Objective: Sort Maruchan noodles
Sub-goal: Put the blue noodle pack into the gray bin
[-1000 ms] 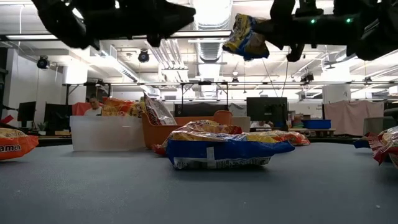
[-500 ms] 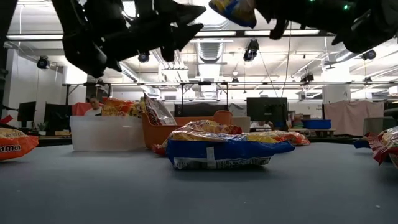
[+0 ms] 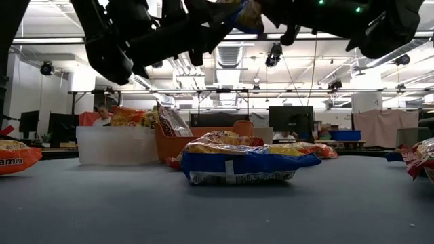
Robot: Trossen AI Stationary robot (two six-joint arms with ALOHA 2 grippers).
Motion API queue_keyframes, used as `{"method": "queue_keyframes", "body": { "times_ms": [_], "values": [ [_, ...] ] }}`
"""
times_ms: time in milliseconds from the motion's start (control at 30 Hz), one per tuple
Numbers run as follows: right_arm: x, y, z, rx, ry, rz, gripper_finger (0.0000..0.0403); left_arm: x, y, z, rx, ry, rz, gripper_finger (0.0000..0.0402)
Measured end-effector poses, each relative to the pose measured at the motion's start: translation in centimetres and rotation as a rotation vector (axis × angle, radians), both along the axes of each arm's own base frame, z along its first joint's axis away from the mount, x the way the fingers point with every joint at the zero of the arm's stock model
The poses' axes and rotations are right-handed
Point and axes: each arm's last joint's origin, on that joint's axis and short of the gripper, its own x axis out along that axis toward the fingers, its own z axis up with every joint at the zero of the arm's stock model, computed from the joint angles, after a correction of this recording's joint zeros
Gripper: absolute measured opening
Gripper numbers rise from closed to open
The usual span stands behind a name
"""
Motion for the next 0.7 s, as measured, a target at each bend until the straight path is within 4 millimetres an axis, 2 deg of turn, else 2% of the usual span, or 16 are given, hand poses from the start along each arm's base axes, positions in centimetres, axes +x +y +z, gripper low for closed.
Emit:
{"method": "queue_keyframes", "body": {
  "times_ms": [300, 433, 700],
  "values": [
    [0.68, 0.01, -0.67, 0.007, 0.031, 0.004, 0.0045, -0.07, 0.08, 0.06, -0.034, -0.004, 0.017, 0.0212],
    [0.66, 0.01, -0.71, 0.027, 0.026, 0.016, 0.0058, -0.11, 0.08, 0.12, -0.035, -0.006, 0.018, 0.0173],
    [0.55, 0.0, -0.59, 0.079, 0.065, 0.043, 0.013, -0.39, 0.07, -0.05, -0.036, 0.002, 0.019, 0.008]
  ]
}}
